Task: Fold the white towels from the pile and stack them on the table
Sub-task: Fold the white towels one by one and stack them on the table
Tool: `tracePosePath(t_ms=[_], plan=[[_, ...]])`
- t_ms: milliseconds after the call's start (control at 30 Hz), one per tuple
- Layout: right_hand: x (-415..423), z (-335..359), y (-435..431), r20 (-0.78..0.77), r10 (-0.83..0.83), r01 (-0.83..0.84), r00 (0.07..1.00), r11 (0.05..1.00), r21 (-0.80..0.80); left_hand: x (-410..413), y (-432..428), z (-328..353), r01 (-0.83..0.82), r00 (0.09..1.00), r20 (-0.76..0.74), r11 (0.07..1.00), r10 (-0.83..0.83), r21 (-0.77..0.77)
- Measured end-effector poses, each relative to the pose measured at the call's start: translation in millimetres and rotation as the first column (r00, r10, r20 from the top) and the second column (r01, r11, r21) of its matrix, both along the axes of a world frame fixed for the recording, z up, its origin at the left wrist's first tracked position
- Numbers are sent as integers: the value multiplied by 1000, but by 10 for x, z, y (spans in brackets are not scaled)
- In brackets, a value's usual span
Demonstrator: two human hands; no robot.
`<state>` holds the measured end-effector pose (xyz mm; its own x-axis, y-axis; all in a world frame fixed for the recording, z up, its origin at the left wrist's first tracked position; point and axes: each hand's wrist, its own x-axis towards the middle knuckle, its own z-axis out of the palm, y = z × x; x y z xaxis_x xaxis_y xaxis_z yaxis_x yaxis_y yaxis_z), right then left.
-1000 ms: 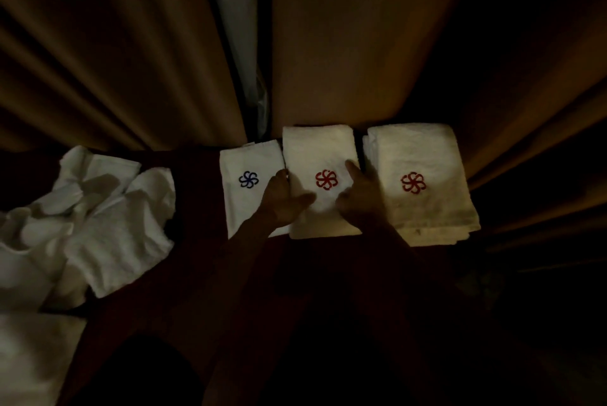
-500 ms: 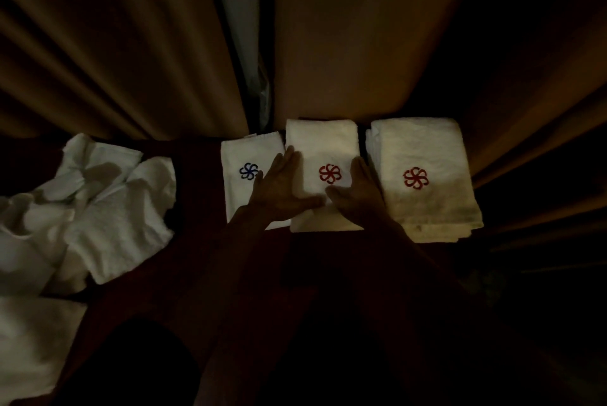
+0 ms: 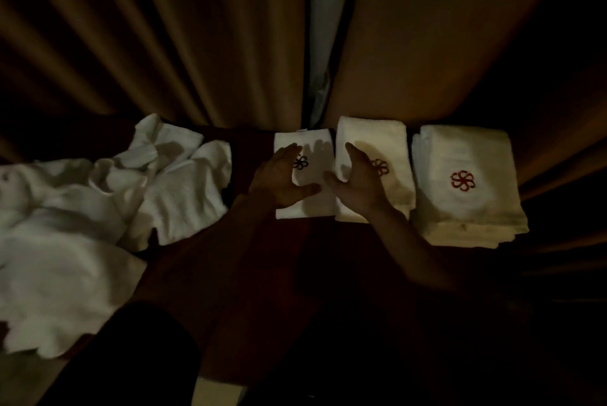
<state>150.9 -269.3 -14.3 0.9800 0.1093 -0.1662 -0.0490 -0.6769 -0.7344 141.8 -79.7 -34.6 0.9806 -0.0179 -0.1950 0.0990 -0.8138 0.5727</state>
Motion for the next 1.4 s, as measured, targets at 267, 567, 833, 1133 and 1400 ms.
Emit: tracePosePath(t_ms=[267,567,833,1133,1400], plan=[[-377,-90,1275,-41,237,-237,971,972,7,-572,1430,28,-177,982,95,977,165,123],[-676,-277,2351,-176,398,-414,900,908,-68,-928,2541,-211,-351,933,-32,927,358,131],[-723,-251,2513,-79,388,-391,918,920,-26,-841,2361,-92,-225,954,-253,942,161,-250],[-921,-478,2300,-146,135,-120,980,987,110,-966,2125,-160,-350,870,-493,705,1,-617],[-1095,-415,2152,-111,96,-75,989,981,181,-1155,2107,-534,-79,988,-113,976,104,205]])
